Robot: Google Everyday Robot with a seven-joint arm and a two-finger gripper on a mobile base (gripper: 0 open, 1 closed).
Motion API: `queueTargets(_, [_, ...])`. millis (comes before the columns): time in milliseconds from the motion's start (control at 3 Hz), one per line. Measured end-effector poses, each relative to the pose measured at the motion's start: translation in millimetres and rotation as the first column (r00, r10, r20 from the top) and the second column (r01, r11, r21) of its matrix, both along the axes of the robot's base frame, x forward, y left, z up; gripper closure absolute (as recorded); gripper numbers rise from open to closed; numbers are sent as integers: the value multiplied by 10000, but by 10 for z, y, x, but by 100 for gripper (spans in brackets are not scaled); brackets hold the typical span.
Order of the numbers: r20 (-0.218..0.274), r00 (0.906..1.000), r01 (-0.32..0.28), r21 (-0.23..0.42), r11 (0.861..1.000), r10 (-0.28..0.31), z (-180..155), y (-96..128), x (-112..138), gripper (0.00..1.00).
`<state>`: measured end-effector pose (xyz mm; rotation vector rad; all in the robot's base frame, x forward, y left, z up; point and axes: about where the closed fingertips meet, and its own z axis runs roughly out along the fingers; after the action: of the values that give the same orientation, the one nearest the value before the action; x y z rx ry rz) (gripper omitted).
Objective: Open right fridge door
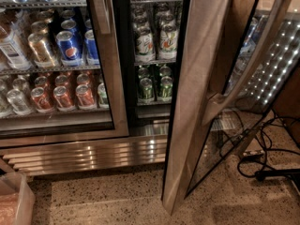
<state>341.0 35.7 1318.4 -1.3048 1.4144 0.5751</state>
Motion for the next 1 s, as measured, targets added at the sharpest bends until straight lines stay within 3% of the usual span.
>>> queueTargets(333, [0, 10000, 0, 0, 10000, 0, 0, 0, 0, 16])
queueTargets(1000, [0, 10000, 0, 0, 10000, 0, 0, 0, 0, 10])
